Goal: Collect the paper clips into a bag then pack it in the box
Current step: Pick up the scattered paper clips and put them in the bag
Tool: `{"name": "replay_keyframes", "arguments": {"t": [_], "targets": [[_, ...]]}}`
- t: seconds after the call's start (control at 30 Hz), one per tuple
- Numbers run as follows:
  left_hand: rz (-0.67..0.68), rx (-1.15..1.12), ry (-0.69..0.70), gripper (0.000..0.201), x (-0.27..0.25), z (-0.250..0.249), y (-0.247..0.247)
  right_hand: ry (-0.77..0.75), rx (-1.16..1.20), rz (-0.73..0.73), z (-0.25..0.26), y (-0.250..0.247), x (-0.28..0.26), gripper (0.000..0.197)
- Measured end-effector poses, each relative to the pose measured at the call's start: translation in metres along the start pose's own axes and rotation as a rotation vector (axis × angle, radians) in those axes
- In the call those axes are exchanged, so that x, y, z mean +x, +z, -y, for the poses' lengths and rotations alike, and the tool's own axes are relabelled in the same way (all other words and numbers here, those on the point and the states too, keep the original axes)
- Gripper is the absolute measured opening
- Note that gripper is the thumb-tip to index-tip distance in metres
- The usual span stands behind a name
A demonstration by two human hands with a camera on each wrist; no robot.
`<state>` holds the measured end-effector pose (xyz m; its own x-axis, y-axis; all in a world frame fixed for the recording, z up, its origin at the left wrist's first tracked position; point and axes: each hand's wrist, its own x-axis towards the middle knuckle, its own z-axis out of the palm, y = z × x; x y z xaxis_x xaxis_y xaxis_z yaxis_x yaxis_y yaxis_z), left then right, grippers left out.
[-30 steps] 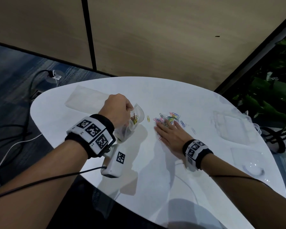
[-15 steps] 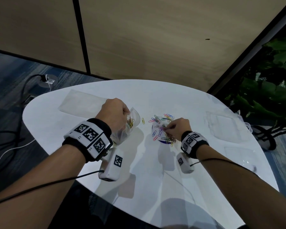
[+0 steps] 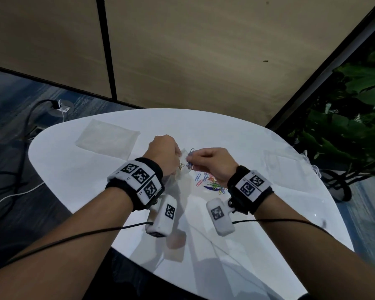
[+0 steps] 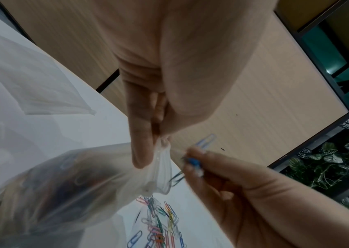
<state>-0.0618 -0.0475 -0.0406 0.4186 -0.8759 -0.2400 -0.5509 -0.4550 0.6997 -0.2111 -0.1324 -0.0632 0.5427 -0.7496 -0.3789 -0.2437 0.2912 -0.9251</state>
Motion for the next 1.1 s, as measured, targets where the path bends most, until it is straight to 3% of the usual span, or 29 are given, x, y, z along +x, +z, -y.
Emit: {"name": "replay_keyframes", "arguments": {"t": [0.13,0.23,0.3,0.37,0.43,0.5,0.57,0.63,0.67,0.83,0.97,1.1], "targets": [[-0.001,-0.038,-0.001,0.02,0.0,0.0,0.004,-0.081,-0.436,-0.119,-0.014,0.016,0.01,0.011],[-0.023,-0.053,0.001,0.021,0.001,0.003,0.003,-0.151,-0.719,-0.028,-0.006,0.023,0.013,0.02],[-0.028,-0.085,-0.004,0.021,0.003,0.006,0.001,-0.149,-0.679,0.032,0.007,0.021,0.013,0.022],[-0.043,-0.097,-0.008,0.021,0.005,0.011,-0.002,-0.112,-0.45,0.079,0.02,0.011,0.017,0.017],[-0.055,-0.103,-0.009,0.021,0.007,0.016,-0.007,-0.121,-0.431,-0.023,0.021,-0.01,0.029,0.015],[-0.061,-0.105,-0.007,0.021,0.009,0.021,-0.011,-0.123,-0.788,-0.205,0.008,-0.041,0.049,0.02],[-0.062,-0.104,-0.01,0.021,0.009,0.025,-0.015,0.029,-1.182,-0.225,-0.018,-0.073,0.065,0.036],[-0.064,-0.097,-0.018,0.022,0.009,0.027,-0.02,0.204,-1.281,-0.122,-0.05,-0.093,0.077,0.057],[-0.066,-0.089,-0.023,0.022,0.009,0.029,-0.022,0.221,-1.281,-0.096,-0.064,-0.098,0.081,0.065],[-0.077,-0.062,-0.025,0.023,0.006,0.03,-0.028,0.073,-1.311,-0.1,-0.089,-0.084,0.096,0.067],[-0.08,-0.06,-0.031,0.024,0.006,0.029,-0.029,-0.122,-1.378,0.076,-0.087,-0.046,0.102,0.06],[-0.078,-0.055,-0.027,0.024,0.007,0.029,-0.027,-0.305,-1.617,0.084,-0.089,-0.026,0.098,0.035]]}}
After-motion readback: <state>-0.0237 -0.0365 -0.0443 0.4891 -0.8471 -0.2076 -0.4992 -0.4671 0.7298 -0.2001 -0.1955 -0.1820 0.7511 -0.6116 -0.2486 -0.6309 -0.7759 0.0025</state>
